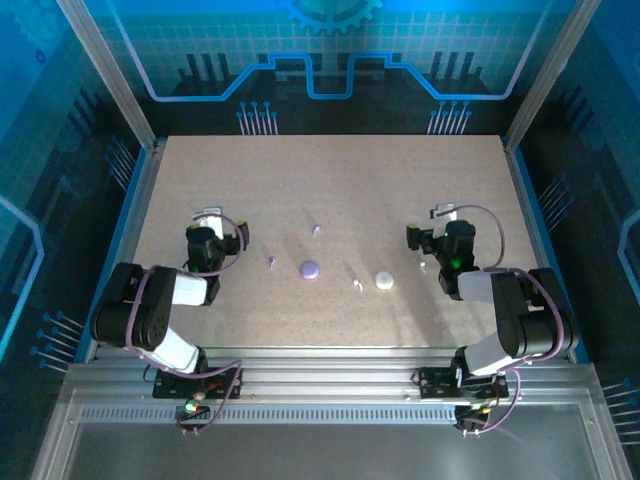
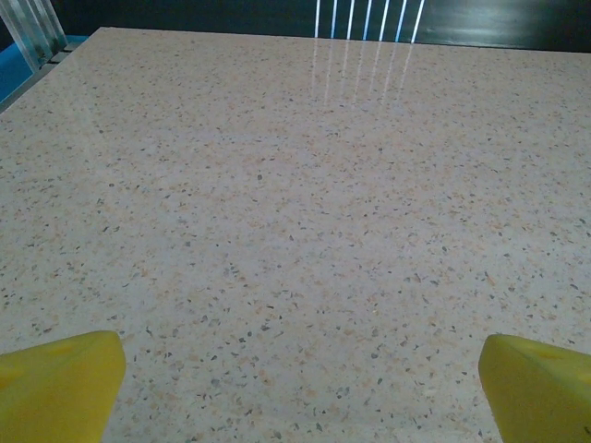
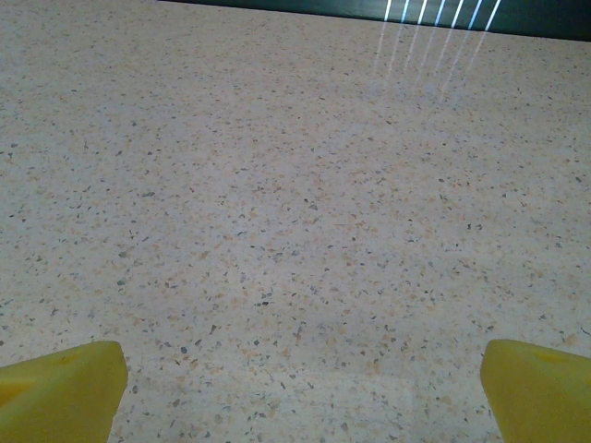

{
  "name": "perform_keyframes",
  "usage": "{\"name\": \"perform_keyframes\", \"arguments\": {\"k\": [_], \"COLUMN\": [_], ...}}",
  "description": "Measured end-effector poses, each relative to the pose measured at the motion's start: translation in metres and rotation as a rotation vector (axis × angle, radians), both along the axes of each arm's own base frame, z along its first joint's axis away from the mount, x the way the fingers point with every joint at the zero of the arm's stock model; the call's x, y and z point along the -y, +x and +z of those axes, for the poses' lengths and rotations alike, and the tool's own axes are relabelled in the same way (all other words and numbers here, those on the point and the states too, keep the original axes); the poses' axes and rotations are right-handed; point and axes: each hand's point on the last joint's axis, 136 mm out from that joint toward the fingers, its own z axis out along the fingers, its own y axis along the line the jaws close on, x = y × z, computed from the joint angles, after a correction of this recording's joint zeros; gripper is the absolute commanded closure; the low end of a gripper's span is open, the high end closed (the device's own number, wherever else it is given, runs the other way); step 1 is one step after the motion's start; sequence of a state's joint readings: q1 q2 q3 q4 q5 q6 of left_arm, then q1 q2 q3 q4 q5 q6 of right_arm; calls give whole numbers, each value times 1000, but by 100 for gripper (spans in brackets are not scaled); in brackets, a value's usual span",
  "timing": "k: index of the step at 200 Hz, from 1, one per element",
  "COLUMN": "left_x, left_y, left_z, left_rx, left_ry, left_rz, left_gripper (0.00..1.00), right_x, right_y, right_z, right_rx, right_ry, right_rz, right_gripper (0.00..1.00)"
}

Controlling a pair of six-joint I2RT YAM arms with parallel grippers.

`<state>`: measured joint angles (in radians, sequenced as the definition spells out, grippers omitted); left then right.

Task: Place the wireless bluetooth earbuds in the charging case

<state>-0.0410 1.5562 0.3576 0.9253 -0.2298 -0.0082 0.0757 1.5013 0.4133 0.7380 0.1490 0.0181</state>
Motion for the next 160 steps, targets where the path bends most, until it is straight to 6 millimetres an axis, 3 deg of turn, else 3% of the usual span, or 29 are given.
{"name": "perform_keyframes", "arguments": {"k": [160], "left_x": [1], "left_y": [0], "left_z": [2], "left_rx": [3], "left_ry": [2], "left_rz": [-5], "left_gripper": [1], "right_x": [-2], "right_y": [3], "right_z": [1], "right_rx": [-30], "right_ry": [2], "right_rz": [10], "right_gripper": [0]}}
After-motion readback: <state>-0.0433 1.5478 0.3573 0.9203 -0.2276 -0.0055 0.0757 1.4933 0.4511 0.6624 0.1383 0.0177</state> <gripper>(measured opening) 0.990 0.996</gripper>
